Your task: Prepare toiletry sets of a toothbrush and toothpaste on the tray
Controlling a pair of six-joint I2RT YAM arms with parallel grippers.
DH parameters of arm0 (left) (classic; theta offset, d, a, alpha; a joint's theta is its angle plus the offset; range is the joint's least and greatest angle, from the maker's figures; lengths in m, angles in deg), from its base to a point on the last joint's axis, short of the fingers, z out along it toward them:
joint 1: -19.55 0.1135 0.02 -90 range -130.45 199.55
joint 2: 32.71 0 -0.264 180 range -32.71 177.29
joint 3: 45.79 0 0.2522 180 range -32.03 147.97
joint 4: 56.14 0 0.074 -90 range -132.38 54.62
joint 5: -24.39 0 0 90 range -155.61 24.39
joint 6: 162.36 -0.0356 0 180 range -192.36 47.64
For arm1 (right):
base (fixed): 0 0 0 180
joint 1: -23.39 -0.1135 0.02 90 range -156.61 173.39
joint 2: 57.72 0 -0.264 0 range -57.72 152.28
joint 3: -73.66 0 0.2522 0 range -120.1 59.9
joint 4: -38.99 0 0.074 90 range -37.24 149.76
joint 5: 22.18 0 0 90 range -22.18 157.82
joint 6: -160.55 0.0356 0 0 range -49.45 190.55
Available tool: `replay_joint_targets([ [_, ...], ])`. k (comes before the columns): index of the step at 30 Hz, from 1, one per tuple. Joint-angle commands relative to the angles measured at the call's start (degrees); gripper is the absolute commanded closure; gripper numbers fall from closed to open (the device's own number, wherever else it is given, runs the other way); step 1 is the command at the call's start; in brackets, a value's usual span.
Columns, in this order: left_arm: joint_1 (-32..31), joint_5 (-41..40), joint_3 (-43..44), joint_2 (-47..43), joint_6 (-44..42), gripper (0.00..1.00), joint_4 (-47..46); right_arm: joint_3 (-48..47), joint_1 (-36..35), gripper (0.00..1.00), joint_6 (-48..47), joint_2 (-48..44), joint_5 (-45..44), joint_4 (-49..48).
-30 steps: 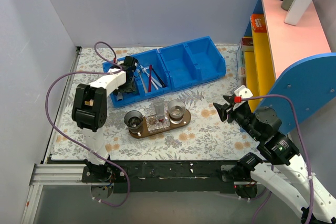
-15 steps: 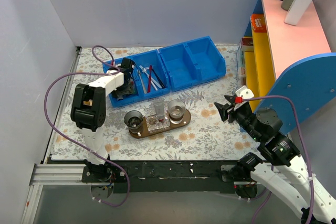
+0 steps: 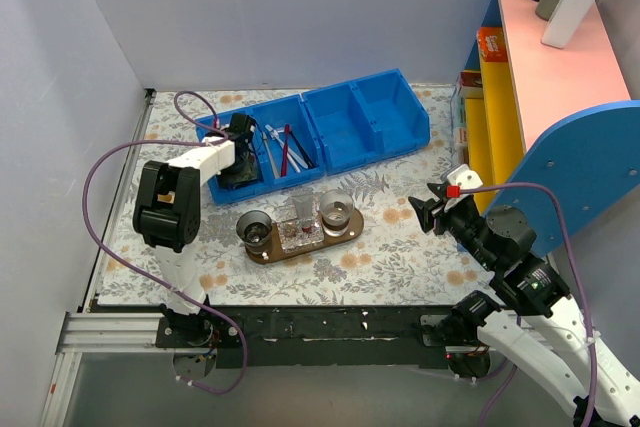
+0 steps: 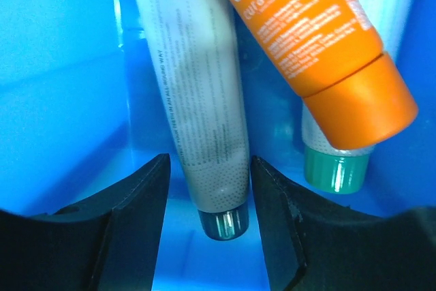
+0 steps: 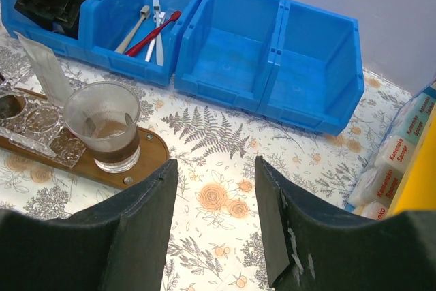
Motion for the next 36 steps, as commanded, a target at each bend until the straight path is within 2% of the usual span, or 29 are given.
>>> replay_joint_targets([
  [1, 0.53, -4.69, 2.24, -0.4, 0.83, 0.5, 1.84, 0.31, 0.18, 0.43, -0.47, -0.93, -1.04, -1.39],
  [5, 1.24, -2.93, 0.84, -0.83, 1.98, 0.53, 0.17, 0.57, 0.09, 0.43, -0.56, -1.37, -1.57, -1.22],
  [10, 1.24, -0.38, 0.48, -1.54, 2.42, 0.69, -1.24, 0.92, 0.1, 0.43, -0.65, -1.63, -1.75, -1.57],
  [19, 1.24, -0.38, 2.23, -4.7, 2.77, 0.86, -0.62, 1.36, 0.18, 0.43, -0.65, -1.63, -2.01, -1.92],
  [20, 1.24, -0.21, 2.67, -5.31, 2.51, 0.93, -0.54, 1.36, 0.1, 0.44, -0.65, -1.55, -2.01, -1.92],
  [21, 1.24, -0.12, 3.2, -5.49, 2.16, 0.95, 0.07, 1.28, 0.09, 0.43, -0.65, -1.55, -2.01, -2.01],
  [27, 1.24, 0.06, 6.36, -7.59, 1.63, 1.0, 2.01, 1.71, 0.09, 0.44, -0.56, -1.63, -2.27, -2.1],
  [36, 1.24, 1.9, 7.86, -11.82, 0.49, 1.0, 2.89, 1.98, 0.09, 0.44, -0.56, -1.9, -2.97, -2.45],
])
